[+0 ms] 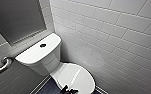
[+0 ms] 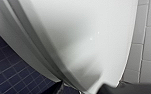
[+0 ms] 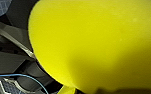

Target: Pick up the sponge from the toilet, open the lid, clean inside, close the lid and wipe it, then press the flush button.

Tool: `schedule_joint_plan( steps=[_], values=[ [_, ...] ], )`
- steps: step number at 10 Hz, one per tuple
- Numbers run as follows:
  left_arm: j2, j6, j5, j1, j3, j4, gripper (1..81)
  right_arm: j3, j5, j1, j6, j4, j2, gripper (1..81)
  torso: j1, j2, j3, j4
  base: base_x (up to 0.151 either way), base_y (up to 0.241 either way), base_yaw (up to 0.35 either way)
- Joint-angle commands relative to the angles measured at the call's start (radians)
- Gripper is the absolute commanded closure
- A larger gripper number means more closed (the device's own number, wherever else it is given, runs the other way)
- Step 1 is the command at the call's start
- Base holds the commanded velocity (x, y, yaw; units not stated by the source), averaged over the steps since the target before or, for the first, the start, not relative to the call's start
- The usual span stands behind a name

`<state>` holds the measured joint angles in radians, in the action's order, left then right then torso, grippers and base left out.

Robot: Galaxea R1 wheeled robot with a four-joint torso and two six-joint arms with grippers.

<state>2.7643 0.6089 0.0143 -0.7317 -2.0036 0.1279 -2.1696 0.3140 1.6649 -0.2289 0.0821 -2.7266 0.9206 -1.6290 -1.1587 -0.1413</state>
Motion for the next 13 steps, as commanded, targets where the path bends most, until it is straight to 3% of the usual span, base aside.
schedule_joint_plan(
  steps=[1,8,13],
  values=[
    [0.002,0.012,0.003,0.131,0.043,0.003,1.0,0.018,-0.079,0.026,-0.001,-0.008,0.02,81.1,0.0,0.0,0.0,0.0,0.0,0.0,0.0],
    [-0.011,0.026,0.004,0.133,0.074,0.003,1.0,0.018,-0.079,0.025,-0.001,-0.01,0.015,81.1,0.0,0.0,0.0,0.0,0.0,0.0,0.0],
    [0.034,0.028,0.029,0.114,-0.009,-0.002,1.0,0.018,-0.079,0.025,-0.004,-0.01,0.019,81.1,0.0,0.0,0.0,0.0,0.0,0.0,0.0]
  ],
)
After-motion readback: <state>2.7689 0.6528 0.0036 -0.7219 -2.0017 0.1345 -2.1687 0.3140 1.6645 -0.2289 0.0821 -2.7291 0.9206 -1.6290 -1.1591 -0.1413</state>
